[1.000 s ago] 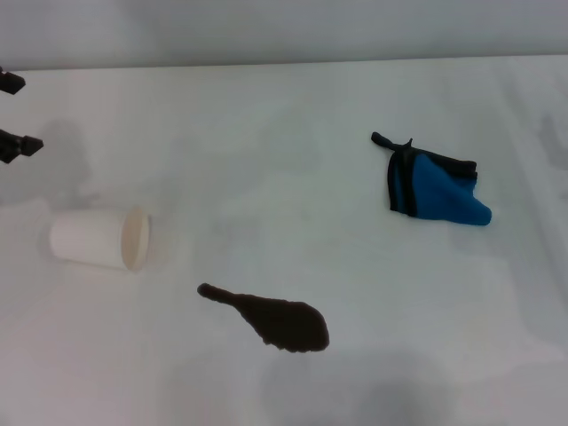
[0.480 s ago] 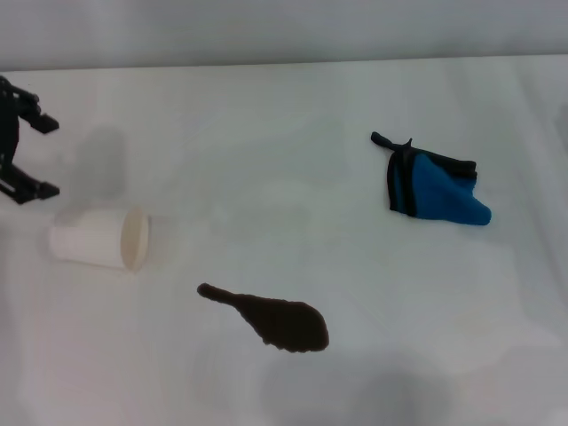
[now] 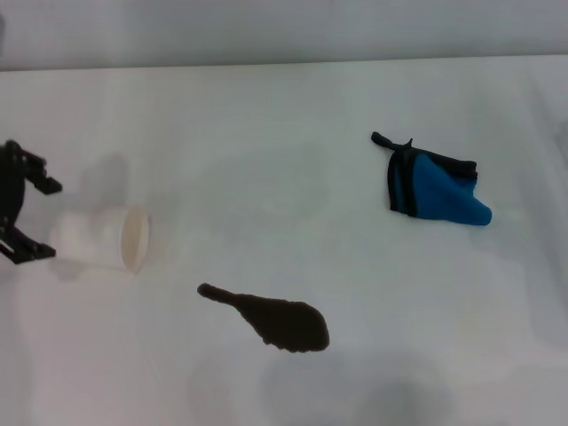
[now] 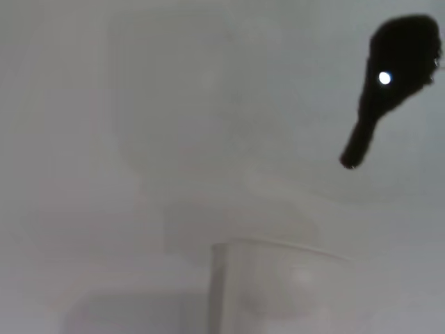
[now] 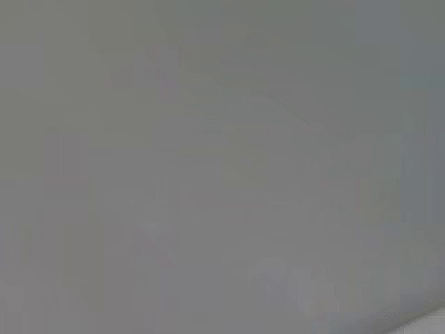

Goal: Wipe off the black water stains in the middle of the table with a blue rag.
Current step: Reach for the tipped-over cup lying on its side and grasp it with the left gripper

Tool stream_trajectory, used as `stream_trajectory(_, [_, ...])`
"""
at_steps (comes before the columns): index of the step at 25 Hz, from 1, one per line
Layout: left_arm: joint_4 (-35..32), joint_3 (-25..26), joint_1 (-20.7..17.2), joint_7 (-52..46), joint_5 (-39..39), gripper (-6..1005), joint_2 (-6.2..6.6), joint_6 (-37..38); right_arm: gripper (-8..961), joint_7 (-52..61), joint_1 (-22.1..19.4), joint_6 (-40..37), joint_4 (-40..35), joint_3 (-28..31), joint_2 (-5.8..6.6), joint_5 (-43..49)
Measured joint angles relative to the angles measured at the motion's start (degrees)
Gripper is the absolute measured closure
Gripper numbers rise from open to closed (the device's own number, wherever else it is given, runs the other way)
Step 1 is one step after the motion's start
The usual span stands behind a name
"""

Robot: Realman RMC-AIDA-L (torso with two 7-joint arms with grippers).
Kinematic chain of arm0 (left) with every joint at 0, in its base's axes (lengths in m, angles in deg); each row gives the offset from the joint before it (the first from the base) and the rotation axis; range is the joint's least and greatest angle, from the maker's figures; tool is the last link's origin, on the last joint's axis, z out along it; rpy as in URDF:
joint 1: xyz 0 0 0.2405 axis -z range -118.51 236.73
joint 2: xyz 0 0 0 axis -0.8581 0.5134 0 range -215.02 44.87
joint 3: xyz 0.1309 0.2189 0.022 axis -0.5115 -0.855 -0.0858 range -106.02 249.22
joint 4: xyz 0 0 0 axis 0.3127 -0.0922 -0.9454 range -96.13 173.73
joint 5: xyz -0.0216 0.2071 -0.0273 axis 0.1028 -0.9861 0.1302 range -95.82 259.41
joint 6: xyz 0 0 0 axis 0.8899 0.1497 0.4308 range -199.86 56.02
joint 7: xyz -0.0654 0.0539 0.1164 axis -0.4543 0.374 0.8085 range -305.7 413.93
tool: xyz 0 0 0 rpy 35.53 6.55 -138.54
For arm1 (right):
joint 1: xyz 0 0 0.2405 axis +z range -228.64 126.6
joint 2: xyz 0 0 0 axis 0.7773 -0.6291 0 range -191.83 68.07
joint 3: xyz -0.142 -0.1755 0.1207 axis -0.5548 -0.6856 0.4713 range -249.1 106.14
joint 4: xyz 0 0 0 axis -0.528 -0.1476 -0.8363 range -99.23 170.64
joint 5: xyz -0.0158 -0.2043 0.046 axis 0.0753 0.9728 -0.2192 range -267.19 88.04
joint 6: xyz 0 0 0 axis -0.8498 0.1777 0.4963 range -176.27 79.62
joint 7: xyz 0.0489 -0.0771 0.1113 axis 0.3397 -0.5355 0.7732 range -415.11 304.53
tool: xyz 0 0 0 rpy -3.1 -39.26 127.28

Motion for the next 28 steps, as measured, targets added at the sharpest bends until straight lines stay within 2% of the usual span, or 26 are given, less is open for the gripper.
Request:
stream_trajectory(3, [-0.1,-0.1,-0.8,1.0,-0.5,114,-1.59,0.8,82,0.0,-0.6,0.1,1.0,-0.1,-0.03,0.0])
stream_trajectory(9, [-0.2,-0.5,-1.4,2.2,-1.4,114,-3.23,2.9,83,0.0,-1.1,0.4,2.1,-0.1,-0.05,0.1])
stream_trajectory(20, [-0.4,-2.0,-0.8,3.2,-2.4,114,-4.09,4.7,83,0.0,-1.3,0.5,2.9,-0.1,0.04,0.1])
stream_trajectory(28, [-0.5,-2.8,-0.7,3.2,-4.4,114,-5.36,7.4,82,0.0,-1.4,0.4,2.6,0.3,0.11,0.1])
